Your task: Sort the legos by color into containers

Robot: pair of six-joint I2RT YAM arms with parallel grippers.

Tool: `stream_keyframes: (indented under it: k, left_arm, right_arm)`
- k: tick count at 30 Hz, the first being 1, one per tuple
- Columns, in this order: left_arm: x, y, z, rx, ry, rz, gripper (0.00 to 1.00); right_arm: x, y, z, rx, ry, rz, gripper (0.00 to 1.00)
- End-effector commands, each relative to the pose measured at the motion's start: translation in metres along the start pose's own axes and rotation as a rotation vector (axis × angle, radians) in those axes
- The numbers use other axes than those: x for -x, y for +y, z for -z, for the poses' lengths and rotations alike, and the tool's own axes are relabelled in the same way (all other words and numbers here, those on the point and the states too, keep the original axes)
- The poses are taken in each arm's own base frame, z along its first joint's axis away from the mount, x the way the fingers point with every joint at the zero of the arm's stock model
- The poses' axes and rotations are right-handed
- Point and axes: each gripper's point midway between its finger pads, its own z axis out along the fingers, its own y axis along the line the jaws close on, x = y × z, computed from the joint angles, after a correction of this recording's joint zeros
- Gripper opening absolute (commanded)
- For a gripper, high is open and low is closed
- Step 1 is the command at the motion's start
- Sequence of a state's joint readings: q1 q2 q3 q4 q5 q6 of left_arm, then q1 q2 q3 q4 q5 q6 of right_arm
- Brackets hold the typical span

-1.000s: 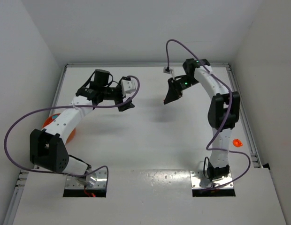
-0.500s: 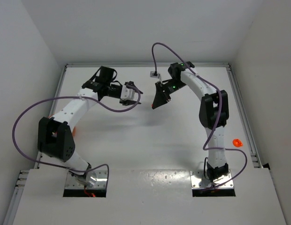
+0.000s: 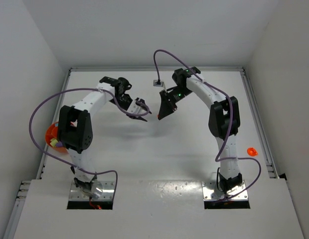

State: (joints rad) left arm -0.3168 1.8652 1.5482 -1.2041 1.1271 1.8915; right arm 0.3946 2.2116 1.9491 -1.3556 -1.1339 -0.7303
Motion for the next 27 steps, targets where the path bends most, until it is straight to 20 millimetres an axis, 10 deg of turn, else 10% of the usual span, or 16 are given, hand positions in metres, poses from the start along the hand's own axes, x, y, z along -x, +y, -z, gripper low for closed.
stream_keyframes:
  k: [1,20,27]
  left_arm:
    - [0.031,0.017,-0.002,0.000,-0.057,-0.350,0.48]
    - [0.046,0.043,0.013,0.181,0.039,-0.321,0.49]
    - [0.058,0.079,0.055,0.588,0.201,0.133,0.50]
  right_arm:
    - [0.002,0.010,0.000,0.020,0.004,-0.048,0.00]
    - [0.007,-0.006,-0.011,-0.007,-0.008,-0.057,0.00]
    - [0.018,-0.020,0.014,-0.189,-0.029,-0.040,0.00]
